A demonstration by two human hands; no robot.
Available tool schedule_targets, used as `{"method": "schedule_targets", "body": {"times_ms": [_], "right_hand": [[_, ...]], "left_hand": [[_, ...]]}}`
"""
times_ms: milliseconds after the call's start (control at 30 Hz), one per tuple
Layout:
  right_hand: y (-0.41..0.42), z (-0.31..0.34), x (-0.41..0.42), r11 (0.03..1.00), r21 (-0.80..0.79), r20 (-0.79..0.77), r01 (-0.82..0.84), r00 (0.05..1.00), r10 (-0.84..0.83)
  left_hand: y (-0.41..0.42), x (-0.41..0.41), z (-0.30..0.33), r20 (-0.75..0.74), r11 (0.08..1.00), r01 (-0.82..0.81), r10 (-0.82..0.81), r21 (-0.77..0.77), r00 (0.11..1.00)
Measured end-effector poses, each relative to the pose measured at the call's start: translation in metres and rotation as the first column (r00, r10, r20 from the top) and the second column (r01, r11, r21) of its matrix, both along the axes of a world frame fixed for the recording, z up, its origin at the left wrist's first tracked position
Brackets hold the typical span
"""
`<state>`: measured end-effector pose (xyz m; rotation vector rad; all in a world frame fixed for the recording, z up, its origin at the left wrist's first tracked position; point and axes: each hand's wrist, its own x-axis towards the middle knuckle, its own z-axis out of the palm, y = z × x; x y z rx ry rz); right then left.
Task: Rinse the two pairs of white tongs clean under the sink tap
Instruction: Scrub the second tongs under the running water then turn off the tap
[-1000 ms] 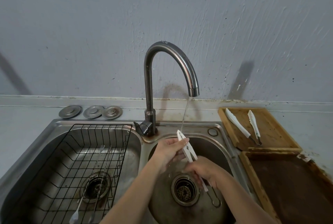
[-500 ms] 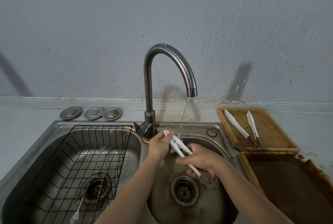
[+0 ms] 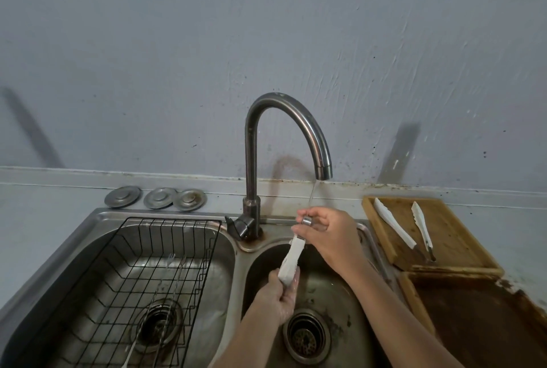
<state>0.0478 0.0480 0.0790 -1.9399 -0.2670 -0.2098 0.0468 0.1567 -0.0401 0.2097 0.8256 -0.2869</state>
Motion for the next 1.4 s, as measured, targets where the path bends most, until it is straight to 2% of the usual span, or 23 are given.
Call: {"method": "schedule_targets", "body": {"times_ms": [233,300,333,367,433,467,533,567,600,633,700,767,800,867,933,967,1067,1233,1333,1400], "right_hand": [[0.001,0.002,0.003,1.0,0.009,0.036,-0.012,0.999,0.012],[-0.001,0.006,0.001,0.995,-0.097,0.058,0.021,0.998,-0.016],[-0.003,0.009,0.0,0.967,-0.249,0.086,0.05,0.996,-0.029],[-0.006,0.011,-0.001,0.892,-0.444,0.125,0.086,0.992,-0.033],[-0.013,0.01,-0.005,0.615,-0.778,0.192,0.13,0.981,0.035],[-0.014,0.006,-0.007,0.453,-0.88,0.214,0.143,0.97,0.111],[-0.003,-0.013,-0.013,0.162,-0.976,0.189,0.149,0.944,0.271],[0.005,-0.025,-0.017,0.116,-0.987,0.139,0.112,0.954,0.265],[0.012,-0.037,-0.019,0.155,-0.986,0.086,0.054,0.973,0.213],[0.016,-0.05,-0.019,0.248,-0.968,0.057,0.02,0.988,0.141],[0.015,-0.067,-0.017,0.461,-0.886,-0.029,-0.046,0.999,0.044],[0.01,-0.073,-0.014,0.684,-0.719,-0.189,-0.123,0.982,-0.022],[0.008,-0.074,-0.012,0.796,-0.592,-0.286,-0.128,0.956,-0.059],[0.005,-0.069,-0.011,0.967,-0.245,-0.52,-0.067,0.851,-0.072],[0.004,-0.064,-0.011,0.999,0.043,-0.613,-0.002,0.789,0.028],[0.003,-0.061,-0.011,0.991,0.132,-0.616,0.003,0.784,0.079],[0.003,-0.052,-0.013,0.968,0.25,-0.574,-0.03,0.8,0.173],[0.0,-0.048,-0.014,0.969,0.242,-0.541,-0.049,0.823,0.177],[-0.003,-0.043,-0.012,0.995,0.104,-0.488,-0.011,0.871,0.061],[-0.008,-0.039,-0.011,0.998,0.013,-0.382,0.06,0.923,-0.051]], "left_hand": [[-0.003,-0.001,0.006,-0.012,1.0,0.019,-0.019,0.007,1.0],[0.002,-0.001,0.008,-0.003,0.997,0.017,-0.016,0.076,1.0],[0.007,0.0,0.009,0.002,0.99,0.017,-0.018,0.142,1.0],[0.013,0.002,0.009,0.006,0.974,0.028,-0.03,0.224,1.0],[0.024,0.006,0.01,0.006,0.915,0.086,-0.096,0.394,0.995],[0.028,0.008,0.011,0.011,0.878,0.105,-0.124,0.466,0.992],[0.033,0.01,0.015,0.04,0.807,0.091,-0.14,0.584,0.989],[0.033,0.009,0.017,0.056,0.764,0.089,-0.162,0.639,0.985],[0.032,0.007,0.02,0.07,0.721,0.094,-0.194,0.687,0.979],[0.031,0.005,0.022,0.084,0.684,0.095,-0.223,0.723,0.971],[0.031,0.003,0.027,0.091,0.63,0.1,-0.264,0.77,0.96],[0.036,0.005,0.034,0.067,0.556,0.1,-0.273,0.825,0.96],[0.04,0.007,0.036,0.04,0.452,0.095,-0.28,0.887,0.959],[0.051,0.012,0.041,0.006,0.137,0.036,-0.299,0.99,0.954],[0.062,0.018,0.046,-0.01,-0.144,-0.04,-0.331,0.989,0.944],[0.065,0.023,0.048,-0.025,-0.226,-0.06,-0.359,0.972,0.933],[0.072,0.035,0.049,-0.057,-0.293,-0.068,-0.396,0.954,0.917],[0.072,0.038,0.047,-0.183,-0.524,-0.011,-0.317,0.851,0.931],[0.072,0.048,0.055,-0.291,-0.614,0.024,-0.338,0.789,0.895],[0.073,0.053,0.059,-0.356,-0.648,0.06,-0.336,0.759,0.872]]}}
